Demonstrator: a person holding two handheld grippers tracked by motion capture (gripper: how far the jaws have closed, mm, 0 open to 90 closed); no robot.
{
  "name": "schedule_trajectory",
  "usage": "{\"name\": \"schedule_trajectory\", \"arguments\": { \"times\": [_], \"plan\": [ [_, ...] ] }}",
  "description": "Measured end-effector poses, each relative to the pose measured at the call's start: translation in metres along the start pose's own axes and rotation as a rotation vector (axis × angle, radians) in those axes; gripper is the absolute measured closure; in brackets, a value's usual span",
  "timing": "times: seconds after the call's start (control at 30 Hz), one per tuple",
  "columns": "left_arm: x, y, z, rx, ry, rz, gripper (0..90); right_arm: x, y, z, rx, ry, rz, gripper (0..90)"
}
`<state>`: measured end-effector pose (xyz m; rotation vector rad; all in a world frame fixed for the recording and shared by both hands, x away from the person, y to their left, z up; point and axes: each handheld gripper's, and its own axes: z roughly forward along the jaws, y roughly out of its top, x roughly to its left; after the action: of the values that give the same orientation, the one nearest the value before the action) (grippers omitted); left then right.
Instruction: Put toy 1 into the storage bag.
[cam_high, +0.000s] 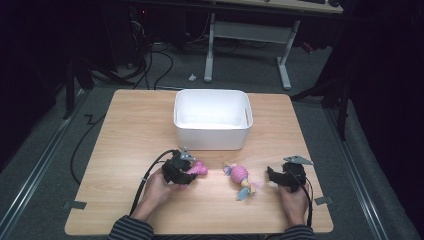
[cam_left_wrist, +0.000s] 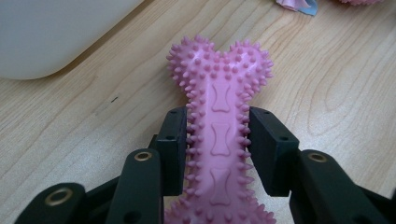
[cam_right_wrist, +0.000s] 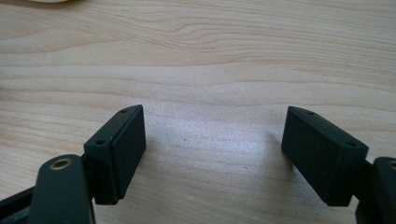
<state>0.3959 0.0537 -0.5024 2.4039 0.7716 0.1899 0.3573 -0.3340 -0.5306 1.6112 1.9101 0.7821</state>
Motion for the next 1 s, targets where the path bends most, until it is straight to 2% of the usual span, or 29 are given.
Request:
{"name": "schedule_trajectory", "arguments": {
  "times": [0.27, 0.57, 1.0],
  "plan": [
    [-0.001, 0.0, -0.004, -0.015, -0.005, -0.002, 59.7, 0.0, 0.0, 0.0, 0.001, 0.0, 0.001, 21.9],
    [0.0, -0.001, -0.018, -0.05, -0.011, -0.018, 59.7, 0.0, 0.0, 0.0, 0.001, 0.004, 0.0, 21.9],
    [0.003, -0.003, -0.039, -0.063, -0.008, -0.042, 59.8, 0.0, 0.0, 0.0, -0.001, 0.007, -0.007, 22.0]
  ]
}}
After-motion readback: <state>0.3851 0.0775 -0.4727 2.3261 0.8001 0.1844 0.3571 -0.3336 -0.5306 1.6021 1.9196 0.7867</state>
